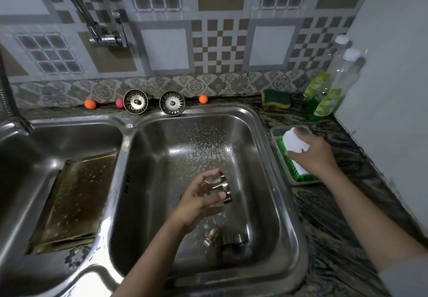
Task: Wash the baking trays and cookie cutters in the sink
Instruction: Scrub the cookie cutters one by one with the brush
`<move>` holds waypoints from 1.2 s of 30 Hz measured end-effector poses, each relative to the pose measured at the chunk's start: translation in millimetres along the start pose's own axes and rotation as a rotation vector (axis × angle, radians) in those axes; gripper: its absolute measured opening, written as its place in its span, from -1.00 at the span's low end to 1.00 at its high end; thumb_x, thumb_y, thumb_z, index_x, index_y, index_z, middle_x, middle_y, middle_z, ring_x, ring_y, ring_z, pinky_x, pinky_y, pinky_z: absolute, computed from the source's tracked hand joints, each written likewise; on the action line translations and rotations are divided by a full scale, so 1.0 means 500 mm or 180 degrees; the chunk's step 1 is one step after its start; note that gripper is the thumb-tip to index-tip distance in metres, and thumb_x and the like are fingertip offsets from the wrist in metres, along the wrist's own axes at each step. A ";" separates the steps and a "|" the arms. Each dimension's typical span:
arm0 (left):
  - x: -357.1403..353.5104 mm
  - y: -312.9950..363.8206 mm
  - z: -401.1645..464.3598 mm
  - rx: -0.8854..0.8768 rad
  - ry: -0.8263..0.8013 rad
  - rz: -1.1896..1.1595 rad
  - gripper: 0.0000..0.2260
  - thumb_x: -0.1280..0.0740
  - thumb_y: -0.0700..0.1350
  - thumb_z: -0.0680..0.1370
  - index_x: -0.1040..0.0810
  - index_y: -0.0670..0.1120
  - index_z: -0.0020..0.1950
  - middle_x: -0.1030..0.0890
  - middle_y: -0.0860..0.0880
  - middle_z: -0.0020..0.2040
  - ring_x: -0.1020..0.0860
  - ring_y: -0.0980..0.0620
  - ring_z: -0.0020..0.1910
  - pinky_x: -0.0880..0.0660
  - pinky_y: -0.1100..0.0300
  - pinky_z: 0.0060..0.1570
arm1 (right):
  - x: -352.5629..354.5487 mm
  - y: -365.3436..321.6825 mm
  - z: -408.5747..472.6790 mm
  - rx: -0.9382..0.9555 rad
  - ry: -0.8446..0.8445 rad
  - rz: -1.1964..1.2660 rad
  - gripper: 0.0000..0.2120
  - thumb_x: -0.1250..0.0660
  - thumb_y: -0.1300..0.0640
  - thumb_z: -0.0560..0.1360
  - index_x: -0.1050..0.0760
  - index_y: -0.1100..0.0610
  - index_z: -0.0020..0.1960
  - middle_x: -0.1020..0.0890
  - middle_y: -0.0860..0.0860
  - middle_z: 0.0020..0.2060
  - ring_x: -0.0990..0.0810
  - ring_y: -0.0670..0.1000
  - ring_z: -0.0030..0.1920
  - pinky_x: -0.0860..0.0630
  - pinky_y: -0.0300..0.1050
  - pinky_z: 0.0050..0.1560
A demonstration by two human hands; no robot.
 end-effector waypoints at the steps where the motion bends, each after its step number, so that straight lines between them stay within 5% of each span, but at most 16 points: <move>1: -0.002 -0.001 -0.001 0.0013 0.0001 -0.0142 -0.48 -0.47 -0.32 0.35 -0.51 0.03 0.25 -0.60 -0.12 0.11 -0.61 -0.13 -0.03 -0.57 -0.08 -0.05 | 0.000 -0.003 -0.002 0.0007 0.0033 -0.0009 -0.38 -0.48 0.18 0.41 -0.37 0.10 0.43 -0.37 0.14 0.42 -0.33 0.15 0.41 -0.36 -0.02 0.30; 8: -0.019 -0.004 -0.001 0.0076 0.0311 -0.0890 -0.68 -0.32 -0.04 0.44 -0.55 0.07 0.19 -0.60 -0.11 0.11 -0.58 -0.15 0.05 -0.60 0.04 -0.14 | 0.024 -0.090 -0.078 0.0205 0.0557 0.0969 -0.35 -0.52 0.18 0.37 -0.39 0.01 0.41 -0.44 -0.03 0.36 -0.39 -0.09 0.28 -0.37 -0.21 0.18; 13: -0.045 -0.001 -0.001 0.0004 0.0323 -0.0962 -0.64 -0.39 -0.15 0.39 -0.53 -0.01 0.18 -0.65 -0.09 -0.10 -0.62 -0.04 -0.23 -0.61 0.13 -0.27 | -0.100 -0.150 -0.202 0.0081 -0.0565 0.1980 -0.34 -0.53 0.22 0.32 -0.42 -0.10 0.35 -0.49 -0.16 0.24 -0.58 0.00 0.11 -0.63 -0.07 -0.10; 16: -0.043 -0.006 -0.009 -0.0052 0.0371 -0.1175 -0.60 -0.38 -0.19 0.42 -0.51 -0.12 0.26 -0.64 -0.13 -0.13 -0.62 0.02 -0.30 -0.58 0.17 -0.39 | -0.179 -0.161 -0.229 0.0111 -0.0728 0.2291 -0.32 -0.56 0.22 0.30 -0.43 -0.02 0.36 -0.55 -0.12 0.25 -0.58 -0.07 0.18 -0.56 0.03 0.17; 20: -0.013 -0.018 -0.034 -0.0042 0.0458 -0.1125 -0.61 -0.34 -0.19 0.40 -0.53 -0.07 0.23 -0.66 -0.07 -0.10 -0.64 0.02 -0.22 -0.61 0.11 -0.29 | -0.227 -0.158 -0.188 -0.0089 -0.0437 0.2291 -0.36 -0.55 0.23 0.32 -0.44 0.04 0.36 -0.56 -0.05 0.25 -0.58 -0.07 0.17 -0.54 0.00 0.20; 24: 0.005 -0.028 -0.054 0.0066 0.0588 -0.0946 -0.60 -0.37 -0.16 0.37 -0.54 -0.05 0.21 -0.60 -0.11 -0.02 -0.62 -0.05 -0.20 -0.59 0.10 -0.23 | -0.240 -0.156 -0.165 -0.0265 -0.0220 0.2262 -0.35 -0.52 0.24 0.35 -0.39 0.10 0.40 -0.49 -0.04 0.33 -0.55 -0.10 0.18 -0.52 -0.39 -0.04; 28: 0.031 -0.019 -0.042 -0.0047 0.0898 -0.1062 -0.55 -0.37 -0.13 0.41 -0.49 -0.06 0.31 -0.65 -0.11 -0.06 -0.61 -0.04 -0.18 -0.55 0.07 -0.16 | -0.237 -0.157 -0.208 -0.0350 -0.0687 0.2605 -0.38 -0.53 0.20 0.35 -0.44 -0.03 0.36 -0.56 -0.04 0.25 -0.63 -0.02 0.07 -0.58 -0.22 -0.19; 31: 0.023 -0.018 -0.038 -0.0104 0.0711 -0.0952 -0.53 -0.37 -0.10 0.44 -0.47 -0.08 0.35 -0.59 -0.20 0.06 -0.54 -0.12 -0.05 -0.54 0.03 -0.12 | -0.256 -0.164 -0.242 -0.0024 -0.0703 0.2431 -0.37 -0.52 0.26 0.34 -0.43 0.06 0.37 -0.57 0.00 0.24 -0.61 -0.01 0.12 -0.61 -0.14 -0.02; 36: 0.012 -0.021 -0.048 -0.0011 0.0583 -0.0892 -0.59 -0.40 -0.13 0.38 -0.54 -0.02 0.23 -0.65 -0.03 -0.15 -0.56 0.01 -0.25 -0.51 0.17 -0.31 | -0.246 -0.145 -0.189 -0.0097 -0.0171 0.2173 -0.34 -0.53 0.24 0.35 -0.38 0.11 0.40 -0.50 -0.04 0.31 -0.56 -0.13 0.16 -0.53 -0.20 0.15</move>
Point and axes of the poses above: each hand's wrist, its own z-axis towards the middle knuckle, its own x-axis out of the back of the hand, y = z × x, the point moved 3 cm from there along z, towards the middle knuckle
